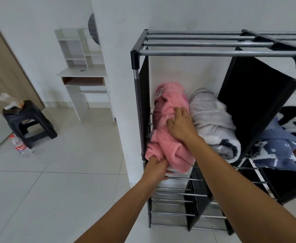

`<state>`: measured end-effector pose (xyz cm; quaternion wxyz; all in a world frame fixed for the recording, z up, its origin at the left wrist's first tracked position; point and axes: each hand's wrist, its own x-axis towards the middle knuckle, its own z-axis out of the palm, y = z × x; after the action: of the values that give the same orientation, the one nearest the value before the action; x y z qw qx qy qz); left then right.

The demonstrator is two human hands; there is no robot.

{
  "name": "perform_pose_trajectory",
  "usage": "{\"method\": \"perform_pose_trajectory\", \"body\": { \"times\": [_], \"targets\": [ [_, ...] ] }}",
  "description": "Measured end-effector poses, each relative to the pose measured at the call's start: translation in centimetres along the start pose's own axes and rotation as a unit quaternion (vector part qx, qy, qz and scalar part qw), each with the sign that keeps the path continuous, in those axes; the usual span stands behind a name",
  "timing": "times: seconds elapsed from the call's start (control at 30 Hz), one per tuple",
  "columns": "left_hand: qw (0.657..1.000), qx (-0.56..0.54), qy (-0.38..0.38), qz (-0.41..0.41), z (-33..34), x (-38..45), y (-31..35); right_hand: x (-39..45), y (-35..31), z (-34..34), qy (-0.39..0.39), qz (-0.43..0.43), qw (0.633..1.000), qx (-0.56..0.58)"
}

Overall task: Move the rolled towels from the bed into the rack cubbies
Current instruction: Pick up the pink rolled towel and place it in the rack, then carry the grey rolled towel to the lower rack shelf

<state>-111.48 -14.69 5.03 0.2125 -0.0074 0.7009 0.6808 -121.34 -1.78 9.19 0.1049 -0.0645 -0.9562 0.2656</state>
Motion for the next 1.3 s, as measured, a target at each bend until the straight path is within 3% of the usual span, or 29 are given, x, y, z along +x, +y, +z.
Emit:
{"method": "perform_pose_trajectory", "body": {
  "times": [0.17,0.33,0.5,0.63,0.77,0.87,1.07,1.3],
  "targets": [
    [0.999,0.014,0.015,0.028,0.0,-1.1,-5.1,-2.2,-0.9,-1.3,-0.002,-0.007,1.000,0.012],
    [0.978,0.126,-0.103,-0.128,0.6,-1.5,-11.4,-12.0,1.5,-3.6,0.056,-0.006,0.987,0.153],
    [0.950,0.212,-0.185,-0.137,5.3,-1.8,-11.7,-24.1,9.0,-3.3,0.073,0.185,0.957,0.212],
    [0.919,0.259,-0.276,-0.114,13.4,-4.9,-11.3,-35.4,14.6,-3.8,0.118,0.359,0.904,0.201],
    [0.853,0.303,-0.415,-0.086,22.3,-13.8,-12.9,-51.0,16.9,-6.1,0.232,0.509,0.770,0.307],
    [0.781,0.345,-0.516,-0.064,28.3,-23.2,-15.5,-63.7,16.3,-7.4,0.306,0.582,0.662,0.359],
    [0.581,0.420,-0.698,-0.003,34.8,-45.3,-21.9,-86.6,9.8,-8.0,0.500,0.638,0.466,0.354],
    [0.380,0.471,-0.795,0.044,37.0,-66.0,-29.1,-104.9,2.4,-4.8,0.659,0.650,0.227,0.302]
  ]
}}
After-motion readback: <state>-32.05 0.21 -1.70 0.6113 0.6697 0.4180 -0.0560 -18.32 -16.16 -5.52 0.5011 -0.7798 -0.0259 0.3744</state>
